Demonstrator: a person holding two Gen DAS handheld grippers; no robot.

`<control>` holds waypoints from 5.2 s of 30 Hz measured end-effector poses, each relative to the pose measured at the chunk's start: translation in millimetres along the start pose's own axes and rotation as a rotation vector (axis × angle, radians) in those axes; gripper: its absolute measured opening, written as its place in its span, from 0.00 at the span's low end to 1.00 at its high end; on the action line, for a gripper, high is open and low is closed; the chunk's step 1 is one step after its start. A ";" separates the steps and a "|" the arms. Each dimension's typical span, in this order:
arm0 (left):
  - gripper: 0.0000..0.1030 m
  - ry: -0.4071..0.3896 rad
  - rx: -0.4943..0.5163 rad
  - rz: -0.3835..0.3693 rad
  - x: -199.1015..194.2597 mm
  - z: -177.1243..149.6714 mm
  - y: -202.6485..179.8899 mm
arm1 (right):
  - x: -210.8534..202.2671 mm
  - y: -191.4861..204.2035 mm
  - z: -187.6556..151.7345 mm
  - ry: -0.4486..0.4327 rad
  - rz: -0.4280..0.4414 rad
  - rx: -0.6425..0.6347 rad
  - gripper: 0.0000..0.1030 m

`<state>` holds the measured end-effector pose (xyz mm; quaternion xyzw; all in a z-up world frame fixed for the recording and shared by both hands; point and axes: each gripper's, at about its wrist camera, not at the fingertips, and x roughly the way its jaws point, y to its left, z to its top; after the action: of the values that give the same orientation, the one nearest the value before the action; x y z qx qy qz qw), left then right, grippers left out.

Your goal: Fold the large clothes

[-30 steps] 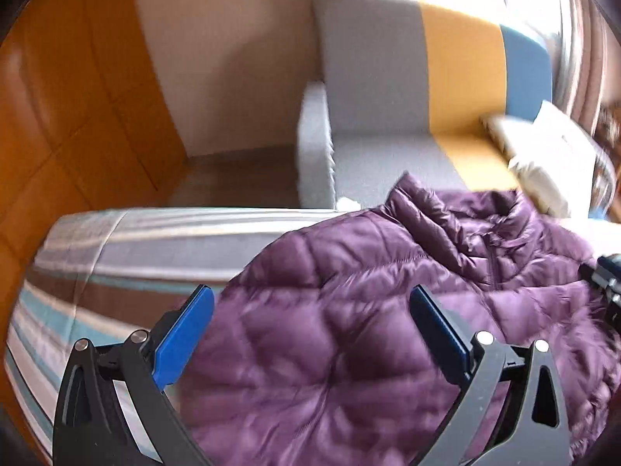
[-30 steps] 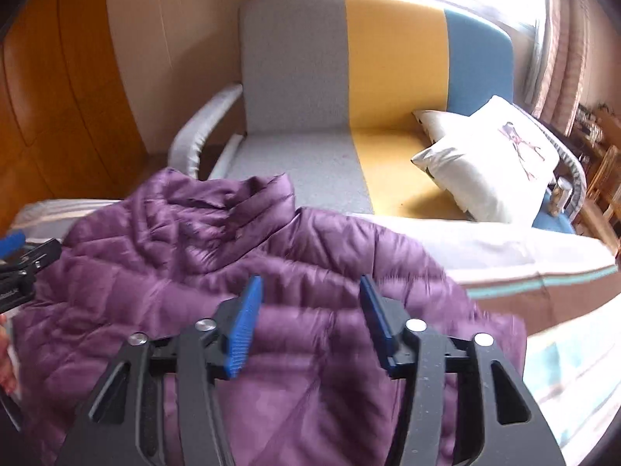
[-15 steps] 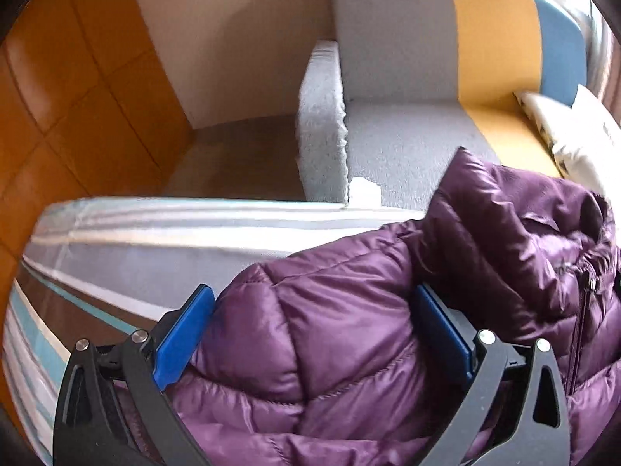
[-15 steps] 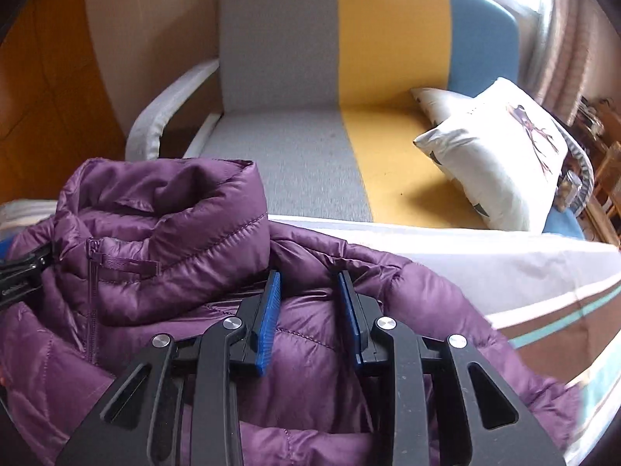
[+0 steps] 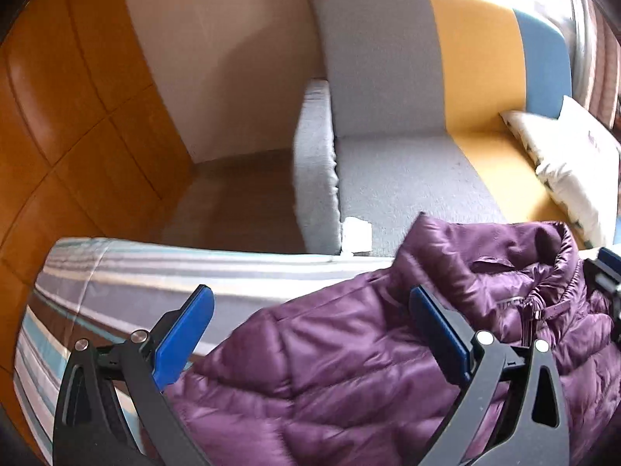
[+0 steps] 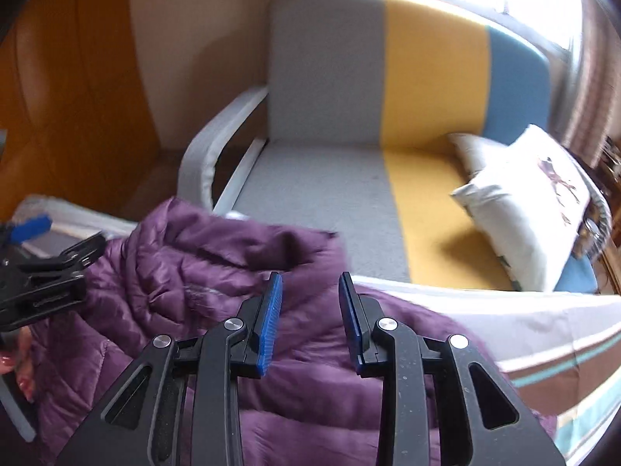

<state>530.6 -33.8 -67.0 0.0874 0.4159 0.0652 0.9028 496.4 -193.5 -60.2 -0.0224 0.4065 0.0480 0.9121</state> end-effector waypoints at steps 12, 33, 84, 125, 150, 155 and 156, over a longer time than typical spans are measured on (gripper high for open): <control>0.98 0.091 -0.011 -0.026 48.4 -11.5 -10.9 | 42.9 -7.7 -14.2 0.045 -0.091 0.063 0.30; 0.98 -0.071 -0.028 -0.162 -132.9 -178.2 88.9 | -163.3 -21.2 -157.3 0.003 0.070 0.207 0.49; 0.08 0.010 0.135 -0.394 -268.0 -410.3 139.8 | -321.1 -57.8 -406.3 0.096 0.200 0.250 0.08; 0.05 -0.369 -0.110 -0.417 -324.6 -278.6 191.9 | -354.0 -83.2 -265.3 -0.331 0.266 0.292 0.06; 0.51 -0.113 -0.191 -0.423 -142.6 -171.3 140.7 | -173.4 -145.3 -216.3 -0.131 0.348 0.662 0.27; 0.97 -0.215 -0.347 -0.372 -147.7 -167.4 174.9 | -194.6 -164.7 -230.9 -0.268 0.358 0.747 0.77; 0.97 -0.216 -0.372 -0.372 -146.9 -167.7 181.8 | -197.7 -167.3 -233.3 -0.269 0.361 0.750 0.77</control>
<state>299.7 133.1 -26.9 -0.1511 0.3071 -0.0362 0.9389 210.1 -392.2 -68.8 0.3881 0.2707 0.0584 0.8790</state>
